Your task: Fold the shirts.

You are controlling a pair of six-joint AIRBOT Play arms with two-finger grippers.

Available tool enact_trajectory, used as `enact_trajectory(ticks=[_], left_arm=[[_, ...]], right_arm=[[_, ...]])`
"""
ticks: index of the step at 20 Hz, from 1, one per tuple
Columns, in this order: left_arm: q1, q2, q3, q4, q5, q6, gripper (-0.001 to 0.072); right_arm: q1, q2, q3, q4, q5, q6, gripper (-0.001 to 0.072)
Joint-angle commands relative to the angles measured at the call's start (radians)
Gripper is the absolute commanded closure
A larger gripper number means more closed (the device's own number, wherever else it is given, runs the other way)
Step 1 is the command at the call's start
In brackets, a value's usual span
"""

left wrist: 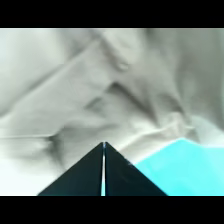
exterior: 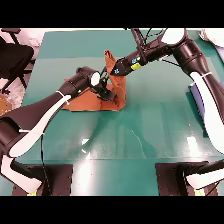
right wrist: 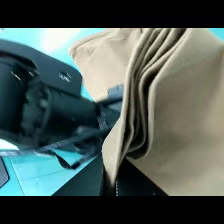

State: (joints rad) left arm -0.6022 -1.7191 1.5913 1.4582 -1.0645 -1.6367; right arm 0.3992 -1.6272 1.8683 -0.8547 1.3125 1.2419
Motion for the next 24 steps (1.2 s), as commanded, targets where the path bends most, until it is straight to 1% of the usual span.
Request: enact_trajectory(ticks=[1, 3, 4, 6, 10, 12, 14, 16, 19, 24], left_arm=[[0.063, 0.032, 0.002, 0.041, -0.025, 0.014, 0.0687], [0.132, 0.073, 0.0, 0.062, -0.025, 0.016, 0.0687], [0.173, 0.095, 0.0, 0.065, -0.027, 0.023, 0.0687], [0.262, 0.152, 0.0, 0.072, -0.037, 0.027, 0.0686], [0.419, 0.259, 0.0, 0.074, -0.097, 0.084, 0.0686], [0.472, 0.301, 0.0, 0.074, -0.133, 0.101, 0.0686], [0.501, 0.339, -0.001, 0.072, -0.146, 0.101, 0.0685], [0.501, 0.358, -0.001, 0.071, -0.15, 0.108, 0.0685], [0.501, 0.362, -0.001, 0.053, -0.153, 0.108, 0.0685], [0.501, 0.362, -0.001, 0.052, -0.157, 0.112, 0.0685]], right_arm=[[-0.002, 0.0, 0.001, 0.032, -0.007, -0.001, 0.0699], [0.003, 0.0, 0.001, 0.103, -0.031, -0.004, 0.0699], [0.007, 0.0, 0.001, 0.113, -0.048, -0.005, 0.0699], [0.035, -0.002, 0.001, 0.113, -0.08, -0.004, 0.07], [0.103, -0.055, 0.005, 0.124, -0.162, -0.004, 0.07], [0.134, -0.098, 0.005, 0.124, -0.212, -0.004, 0.07], [0.158, -0.146, 0.005, 0.127, -0.256, -0.004, 0.07], [0.177, -0.193, 0.006, 0.129, -0.285, -0.004, 0.07], [0.195, -0.261, 0.008, 0.135, -0.38, -0.004, 0.0699], [0.198, -0.35, 0.008, 0.275, -0.467, -0.005, 0.0699]])
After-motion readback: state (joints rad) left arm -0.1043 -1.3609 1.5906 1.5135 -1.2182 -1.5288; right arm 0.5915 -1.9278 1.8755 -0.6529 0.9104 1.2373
